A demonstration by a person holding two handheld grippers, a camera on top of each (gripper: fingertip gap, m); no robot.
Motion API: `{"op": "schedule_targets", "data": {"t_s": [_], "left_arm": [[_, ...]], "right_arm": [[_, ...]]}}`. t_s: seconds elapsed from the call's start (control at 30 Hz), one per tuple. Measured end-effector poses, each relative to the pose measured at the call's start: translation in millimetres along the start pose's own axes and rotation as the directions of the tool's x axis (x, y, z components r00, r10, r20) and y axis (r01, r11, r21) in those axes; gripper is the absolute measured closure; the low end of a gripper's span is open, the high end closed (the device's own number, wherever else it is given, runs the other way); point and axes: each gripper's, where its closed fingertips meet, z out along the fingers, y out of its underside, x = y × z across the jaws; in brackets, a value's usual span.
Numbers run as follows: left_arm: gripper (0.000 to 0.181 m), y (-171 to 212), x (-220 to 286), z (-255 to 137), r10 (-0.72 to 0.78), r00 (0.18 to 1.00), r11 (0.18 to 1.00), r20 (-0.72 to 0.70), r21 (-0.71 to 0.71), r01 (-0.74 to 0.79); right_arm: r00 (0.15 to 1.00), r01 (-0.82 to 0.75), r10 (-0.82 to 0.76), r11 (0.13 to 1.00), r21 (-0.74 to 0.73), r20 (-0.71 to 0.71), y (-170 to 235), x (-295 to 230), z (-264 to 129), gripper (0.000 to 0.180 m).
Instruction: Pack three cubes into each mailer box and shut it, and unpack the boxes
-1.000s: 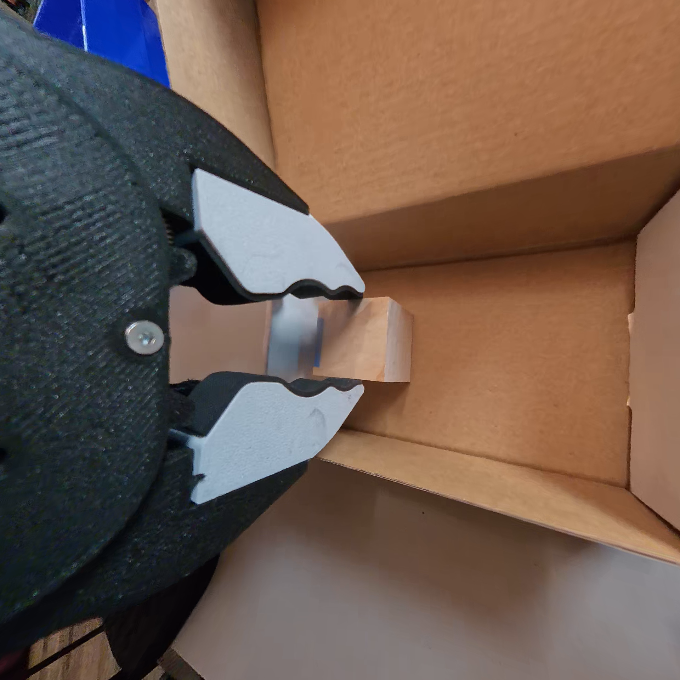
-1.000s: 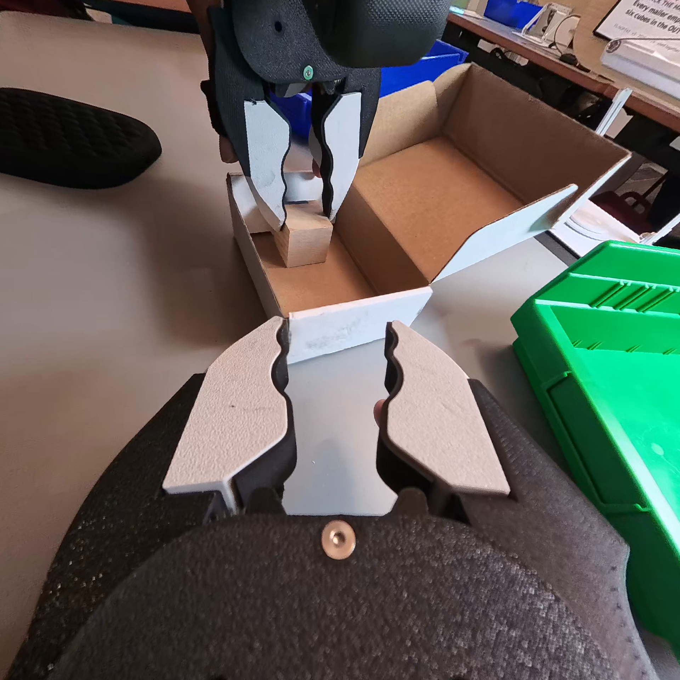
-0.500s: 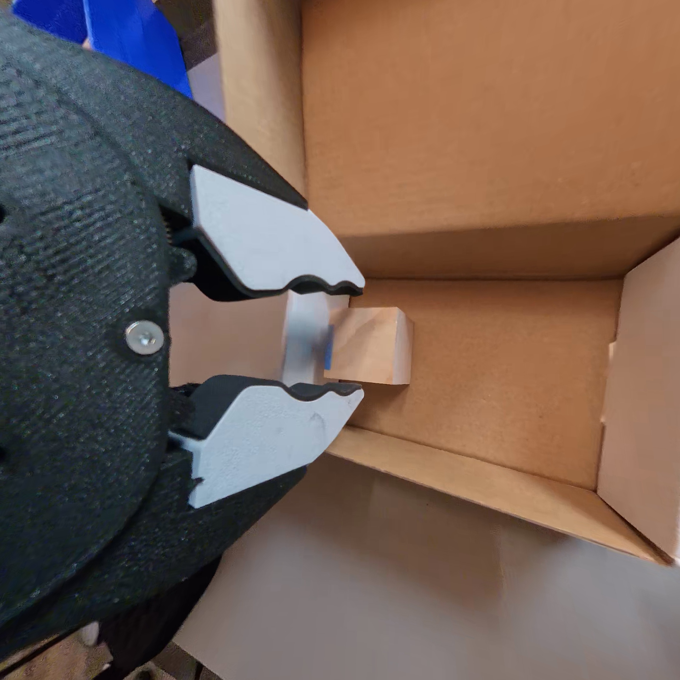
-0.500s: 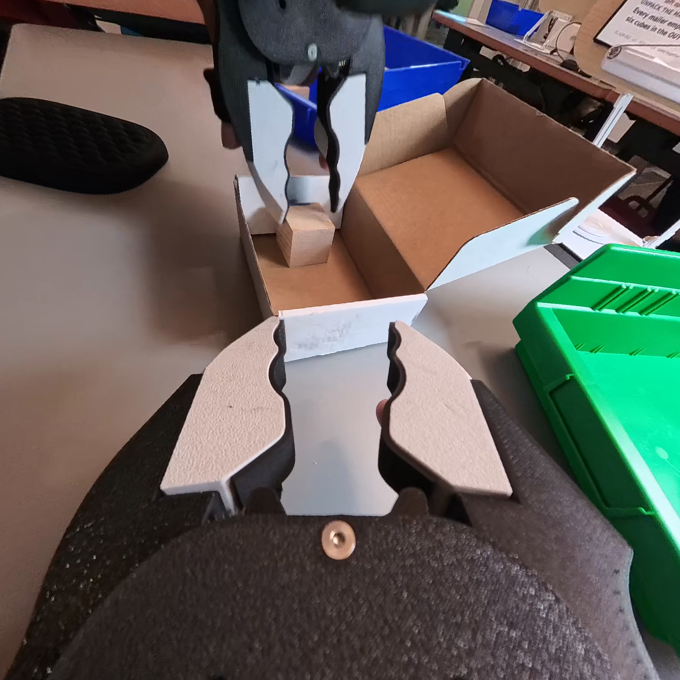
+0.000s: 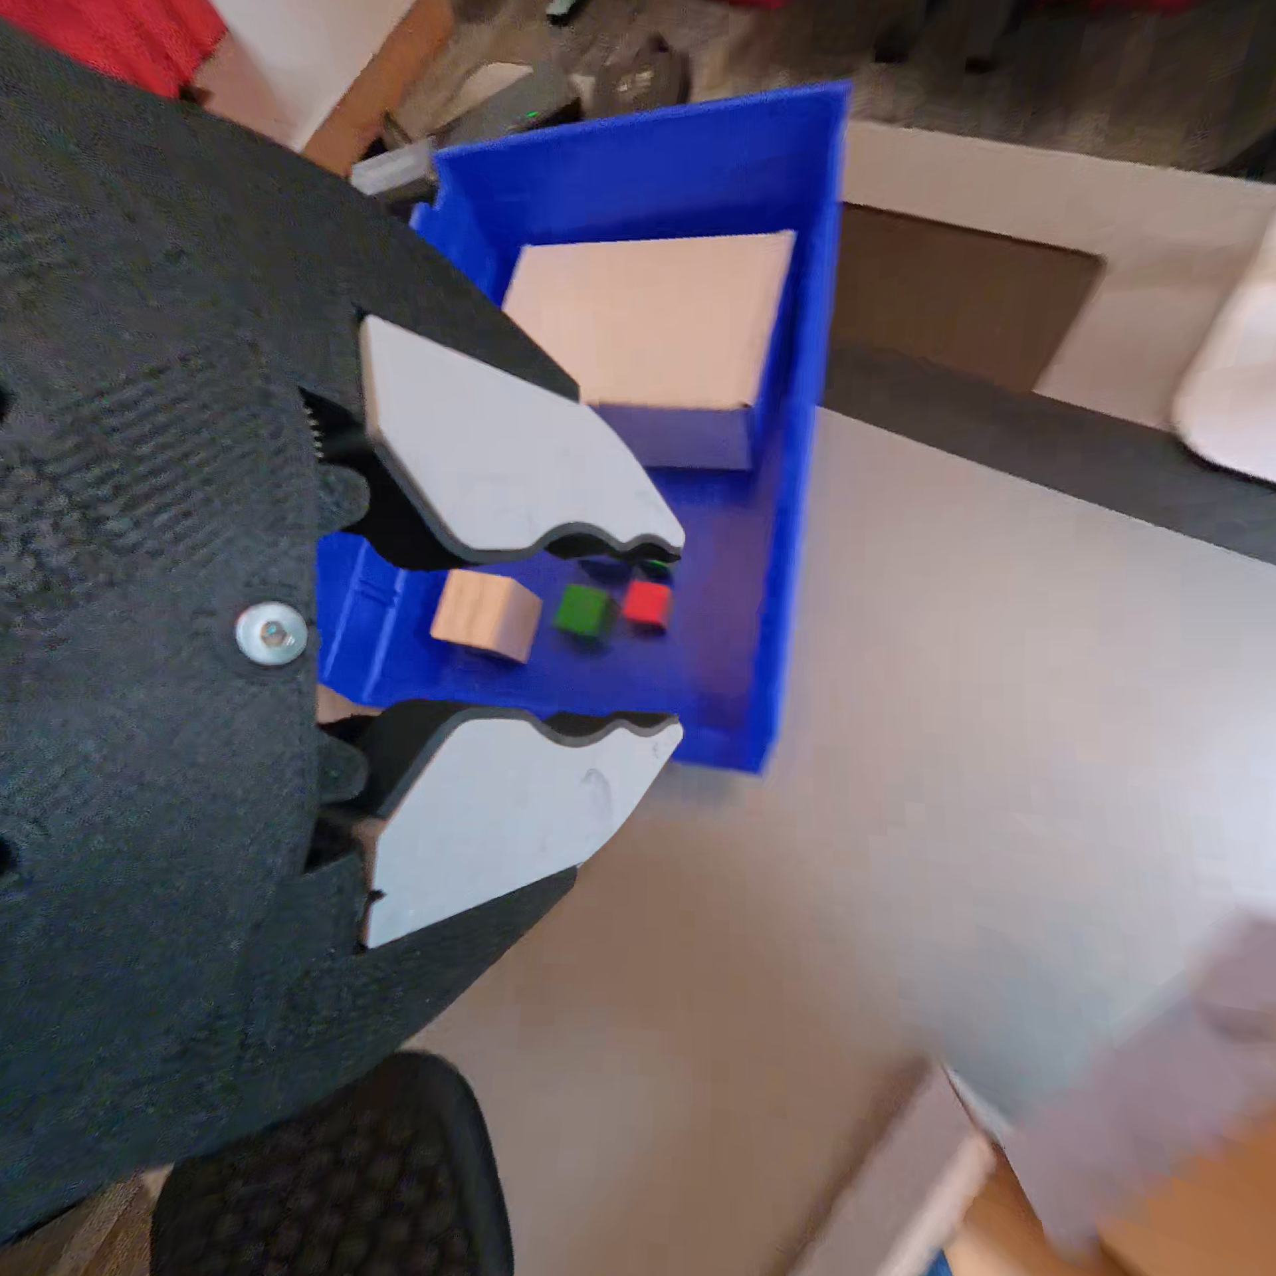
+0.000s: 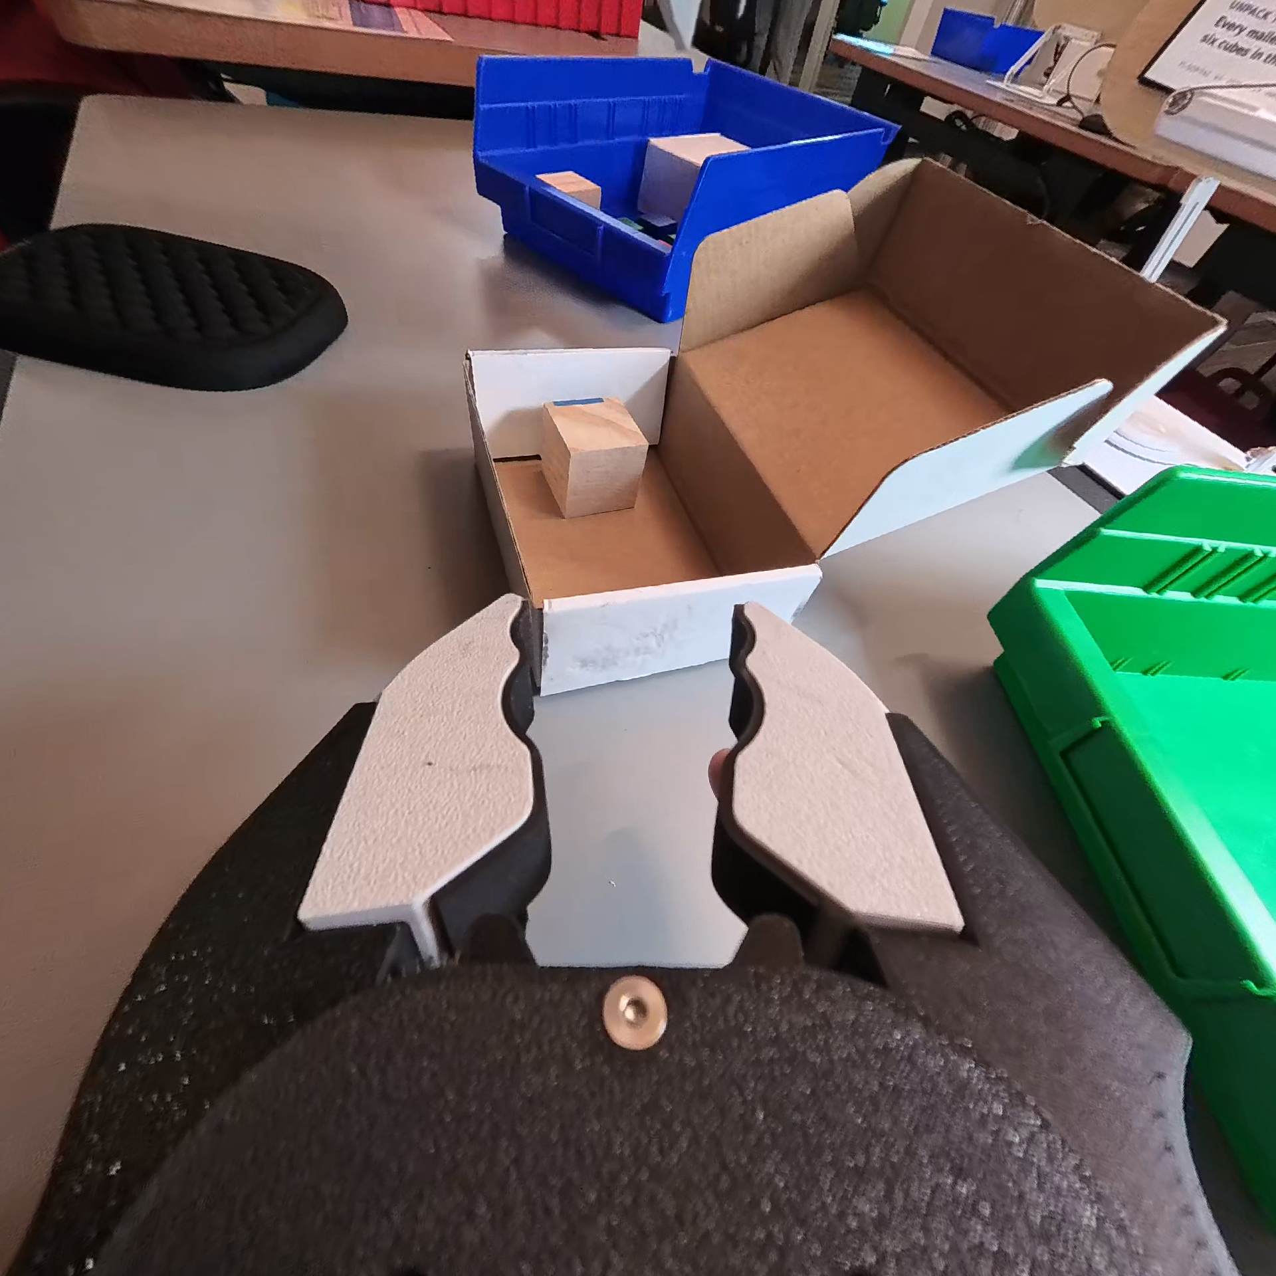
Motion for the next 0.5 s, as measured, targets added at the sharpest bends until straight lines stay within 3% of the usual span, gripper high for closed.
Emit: {"op": "schedule_targets", "data": {"t_s": [0.23,0.5], "left_arm": [[0.141,85.5,-48.8,55.1,-0.095,0.995,0.980,0.019,-0.175,0.097],[0.139,111.5,-56.9,94.4,-0.136,0.990,0.964,-0.033,-0.236,0.124]], "right_arm": [[1.000,-0.017,0.017,1.000,0.000,-0.002,1.2,2.2,0.4,0.126],[0.999,-0.052,0.052,0.998,0.019,0.003,-0.4,5.2,-1.4,0.126]]}}
